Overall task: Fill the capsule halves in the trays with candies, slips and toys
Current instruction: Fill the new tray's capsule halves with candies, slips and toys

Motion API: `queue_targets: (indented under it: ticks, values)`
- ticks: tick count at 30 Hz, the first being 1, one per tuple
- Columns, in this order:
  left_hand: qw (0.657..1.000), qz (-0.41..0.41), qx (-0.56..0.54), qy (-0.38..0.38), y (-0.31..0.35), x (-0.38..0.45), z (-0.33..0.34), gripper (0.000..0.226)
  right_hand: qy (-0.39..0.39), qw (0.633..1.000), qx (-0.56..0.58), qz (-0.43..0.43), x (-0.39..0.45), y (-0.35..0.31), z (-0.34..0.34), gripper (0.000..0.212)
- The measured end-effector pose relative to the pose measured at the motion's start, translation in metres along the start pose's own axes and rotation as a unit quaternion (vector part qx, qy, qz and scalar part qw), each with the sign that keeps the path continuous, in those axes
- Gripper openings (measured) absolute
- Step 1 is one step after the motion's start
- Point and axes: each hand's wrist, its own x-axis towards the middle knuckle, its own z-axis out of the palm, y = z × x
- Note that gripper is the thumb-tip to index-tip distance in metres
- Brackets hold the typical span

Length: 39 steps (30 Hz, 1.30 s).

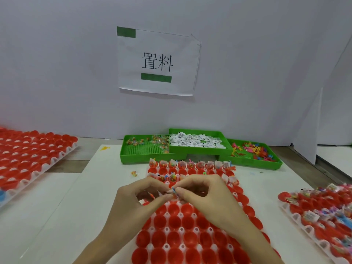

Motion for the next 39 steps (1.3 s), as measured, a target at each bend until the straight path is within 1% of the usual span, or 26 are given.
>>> queue_targets:
  ticks: [4,6,9,12,13,14,15,16,18,19,21,23,25,28,31,35,37,39]
  values:
    - [1.0,0.019,0.008,-0.009,0.0,-0.003,0.003,0.016,-0.022,0.999,-0.027,-0.01,-0.003,0.005,0.001,0.012]
    - [1.0,0.024,-0.006,-0.001,0.002,-0.003,0.003,0.017,-0.032,0.999,-0.013,-0.015,-0.004,0.004,0.001,0.008]
    - [0.999,0.026,-0.037,-0.006,0.005,-0.002,0.003,0.016,-0.04,0.999,0.024,-0.011,-0.002,0.004,-0.005,0.009]
    - [0.997,0.005,-0.068,-0.025,0.007,0.0,0.002,0.015,-0.023,0.998,0.052,0.002,0.0,0.008,-0.01,0.007]
    - [0.998,0.005,-0.053,-0.022,0.009,0.002,-0.001,0.014,-0.005,0.999,0.051,0.004,0.001,0.01,-0.012,0.006]
    - [1.0,0.023,-0.006,-0.016,0.008,0.003,-0.004,0.011,0.016,0.999,0.041,0.006,0.003,0.012,-0.013,0.005]
    - [0.996,0.056,0.062,-0.023,0.007,0.003,-0.009,0.008,0.035,0.999,0.025,0.009,0.004,0.014,-0.014,0.004]
    - [0.986,0.095,0.129,-0.053,0.006,0.003,-0.014,0.015,0.048,0.999,0.01,0.014,0.006,0.016,-0.015,0.004]
    - [0.949,0.145,0.24,-0.145,0.005,0.002,-0.019,0.036,0.05,0.998,-0.006,0.024,0.01,0.018,-0.017,0.004]
    - [0.93,0.161,0.279,-0.176,0.005,0.001,-0.02,0.039,0.042,0.999,-0.017,0.028,0.011,0.019,-0.017,0.005]
    - [0.9,0.195,0.333,-0.202,0.004,-0.002,-0.019,0.038,0.022,0.998,-0.051,0.035,0.015,0.018,-0.017,0.006]
    - [0.888,0.206,0.351,-0.214,0.003,-0.004,-0.017,0.04,0.003,0.995,-0.089,0.043,0.023,0.017,-0.015,0.004]
    - [0.89,0.184,0.352,-0.223,0.005,-0.004,-0.016,0.049,-0.015,0.991,-0.124,0.055,0.032,0.016,-0.009,0.002]
    - [0.891,0.14,0.357,-0.244,0.003,-0.005,-0.017,0.061,-0.041,0.982,-0.177,0.058,0.041,0.017,0.003,0.006]
    - [0.893,0.136,0.35,-0.248,0.005,-0.003,-0.017,0.06,-0.049,0.975,-0.211,0.052,0.043,0.02,0.009,0.008]
    - [0.889,0.136,0.356,-0.255,0.003,-0.003,-0.018,0.059,-0.044,0.972,-0.222,0.055,0.041,0.023,0.017,0.004]
    - [0.884,0.148,0.366,-0.252,0.001,-0.002,-0.017,0.057,-0.036,0.969,-0.239,0.056,0.041,0.023,0.021,0.005]
    - [0.883,0.146,0.367,-0.253,0.001,-0.002,-0.017,0.058,-0.04,0.97,-0.233,0.062,0.043,0.023,0.018,0.008]
